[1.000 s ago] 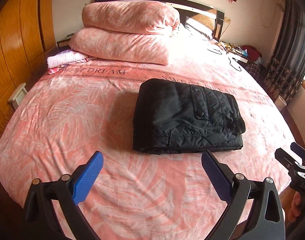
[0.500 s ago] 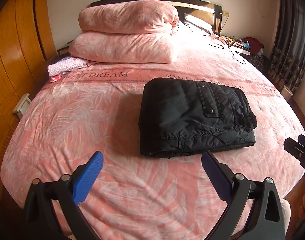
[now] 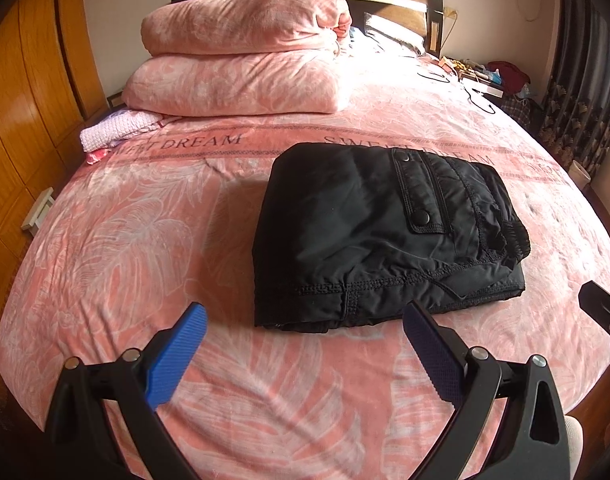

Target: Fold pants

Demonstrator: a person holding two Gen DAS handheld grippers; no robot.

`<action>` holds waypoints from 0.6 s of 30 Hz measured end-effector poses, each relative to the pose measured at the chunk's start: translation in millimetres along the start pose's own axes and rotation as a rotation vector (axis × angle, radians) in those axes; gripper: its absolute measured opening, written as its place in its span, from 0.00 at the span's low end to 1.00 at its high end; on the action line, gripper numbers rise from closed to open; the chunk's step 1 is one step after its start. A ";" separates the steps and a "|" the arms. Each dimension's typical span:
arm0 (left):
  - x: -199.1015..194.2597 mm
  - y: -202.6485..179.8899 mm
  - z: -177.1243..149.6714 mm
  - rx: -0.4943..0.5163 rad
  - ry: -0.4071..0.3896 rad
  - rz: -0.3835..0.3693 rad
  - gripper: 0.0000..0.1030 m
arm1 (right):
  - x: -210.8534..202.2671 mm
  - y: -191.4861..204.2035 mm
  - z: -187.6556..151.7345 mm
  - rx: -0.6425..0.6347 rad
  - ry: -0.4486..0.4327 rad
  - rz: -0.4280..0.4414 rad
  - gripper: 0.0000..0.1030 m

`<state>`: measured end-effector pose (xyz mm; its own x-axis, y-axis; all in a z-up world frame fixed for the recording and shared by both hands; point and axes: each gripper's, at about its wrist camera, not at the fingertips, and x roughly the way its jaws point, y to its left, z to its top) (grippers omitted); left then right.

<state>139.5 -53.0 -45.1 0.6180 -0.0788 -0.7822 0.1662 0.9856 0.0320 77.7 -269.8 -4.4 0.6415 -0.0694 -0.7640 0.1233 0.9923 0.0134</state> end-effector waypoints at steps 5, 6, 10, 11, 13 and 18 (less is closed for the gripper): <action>8.0 -4.1 0.9 0.007 0.011 0.002 0.96 | 9.6 -3.0 -1.1 0.014 0.011 0.016 0.98; 9.4 -3.9 1.3 0.004 0.012 0.001 0.96 | 11.3 -3.3 -1.1 0.015 0.014 0.015 0.98; 14.5 -2.5 2.4 -0.007 0.019 -0.002 0.96 | 14.2 -4.0 -1.4 0.016 0.019 0.020 0.98; 15.7 -2.4 2.3 -0.007 0.021 -0.002 0.96 | 14.8 -4.1 -1.4 0.017 0.020 0.022 0.98; 17.6 -2.0 2.3 -0.008 0.025 0.000 0.96 | 16.6 -4.6 -1.6 0.018 0.023 0.022 0.98; 18.1 -3.8 1.7 0.000 0.025 -0.001 0.96 | 20.2 -5.6 -2.9 0.026 0.031 0.028 0.98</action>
<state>151.4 -58.5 -58.3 0.5985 -0.0761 -0.7975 0.1672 0.9854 0.0314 87.8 -276.5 -21.7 0.6211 -0.0381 -0.7828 0.1255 0.9908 0.0513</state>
